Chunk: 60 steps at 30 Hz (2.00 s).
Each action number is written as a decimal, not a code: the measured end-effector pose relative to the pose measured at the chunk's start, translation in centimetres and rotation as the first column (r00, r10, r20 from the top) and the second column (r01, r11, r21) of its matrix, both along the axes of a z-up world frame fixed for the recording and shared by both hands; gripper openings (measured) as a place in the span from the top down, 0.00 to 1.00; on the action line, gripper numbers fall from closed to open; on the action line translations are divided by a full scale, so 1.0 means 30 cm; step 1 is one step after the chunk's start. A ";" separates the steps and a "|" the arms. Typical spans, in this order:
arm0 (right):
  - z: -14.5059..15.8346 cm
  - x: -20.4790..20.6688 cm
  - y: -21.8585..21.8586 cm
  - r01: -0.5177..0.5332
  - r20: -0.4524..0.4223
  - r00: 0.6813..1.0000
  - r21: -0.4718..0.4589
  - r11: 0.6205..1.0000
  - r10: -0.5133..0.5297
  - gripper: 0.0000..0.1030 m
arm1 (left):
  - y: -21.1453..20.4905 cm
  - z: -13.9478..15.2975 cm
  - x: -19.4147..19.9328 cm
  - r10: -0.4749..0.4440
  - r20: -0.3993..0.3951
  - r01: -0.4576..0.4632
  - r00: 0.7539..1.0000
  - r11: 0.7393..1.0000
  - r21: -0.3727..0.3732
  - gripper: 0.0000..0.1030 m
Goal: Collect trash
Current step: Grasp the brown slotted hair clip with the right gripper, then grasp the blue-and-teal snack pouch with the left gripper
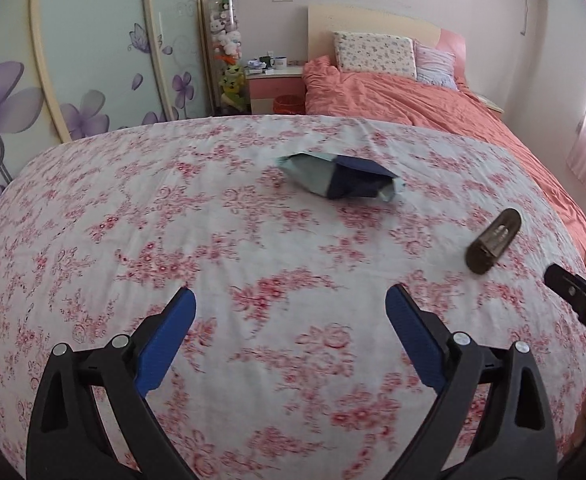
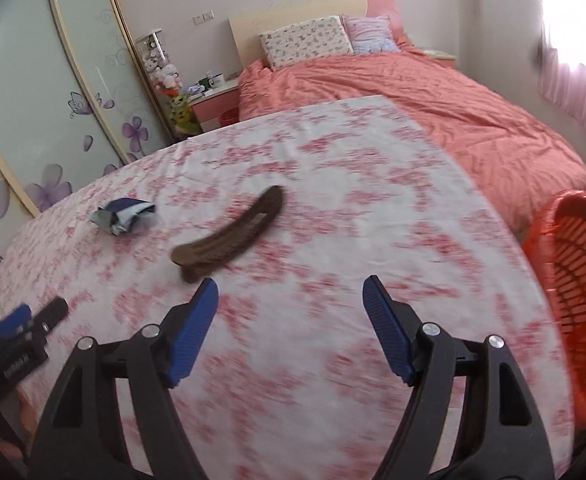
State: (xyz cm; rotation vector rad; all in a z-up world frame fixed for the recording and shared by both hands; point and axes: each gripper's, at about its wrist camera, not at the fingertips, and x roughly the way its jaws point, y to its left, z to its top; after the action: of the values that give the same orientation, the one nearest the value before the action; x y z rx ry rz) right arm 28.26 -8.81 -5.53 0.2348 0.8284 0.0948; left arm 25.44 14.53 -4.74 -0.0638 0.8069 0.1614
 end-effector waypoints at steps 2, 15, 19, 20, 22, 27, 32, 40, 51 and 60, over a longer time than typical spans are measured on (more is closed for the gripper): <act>-0.003 0.048 0.042 0.024 -0.008 1.000 0.020 1.000 -0.024 0.29 | 0.018 -0.004 -0.002 0.005 -0.003 -0.005 1.000 1.000 -0.009 0.08; -0.051 0.196 0.172 0.091 -0.107 0.990 0.027 0.996 -0.087 0.28 | 0.087 -0.026 0.013 0.010 -0.011 -0.010 1.000 0.999 -0.048 0.08; -0.056 0.205 0.196 0.098 -0.105 0.990 -0.013 0.995 -0.099 0.26 | 0.100 -0.033 0.014 0.024 -0.018 -0.025 1.000 0.998 -0.060 0.08; -0.057 0.207 0.205 0.089 -0.099 0.991 -0.037 0.995 -0.093 0.26 | 0.102 -0.034 0.014 0.028 -0.020 -0.029 0.999 0.998 -0.064 0.08; -0.062 0.207 0.217 0.069 -0.091 0.993 -0.091 0.993 -0.077 0.37 | 0.108 -0.037 0.014 0.032 -0.024 -0.034 0.999 0.997 -0.075 0.08; -0.065 0.153 0.151 -0.006 -0.064 0.998 -0.119 0.993 -0.002 0.66 | 0.102 -0.034 0.019 0.025 -0.012 -0.026 1.000 0.994 -0.109 0.08; -0.066 0.078 0.030 0.008 -0.046 0.999 -0.165 0.986 -0.015 0.70 | 0.070 -0.012 0.062 0.015 0.017 -0.012 1.000 0.983 -0.185 0.08; -0.070 0.037 -0.065 0.016 -0.044 0.999 -0.182 0.983 -0.025 0.70 | -0.060 0.046 0.307 0.038 -0.012 -0.039 0.999 0.986 -0.160 0.08; -0.075 0.033 -0.063 0.002 -0.053 0.999 -0.192 0.981 -0.012 0.70 | -0.072 -0.065 0.492 0.111 -0.201 -0.132 0.973 0.987 -0.094 0.19; -0.078 -0.026 -0.103 0.006 -0.050 0.999 -0.178 0.984 -0.016 0.70 | -0.003 -0.067 0.287 -0.081 -0.151 0.059 0.985 0.988 -0.140 0.62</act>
State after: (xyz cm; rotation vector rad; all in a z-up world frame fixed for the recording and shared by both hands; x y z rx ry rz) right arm 27.48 -11.91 -7.88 0.0738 0.8813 0.0040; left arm 34.04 14.45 -6.74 -0.1514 0.9745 0.0452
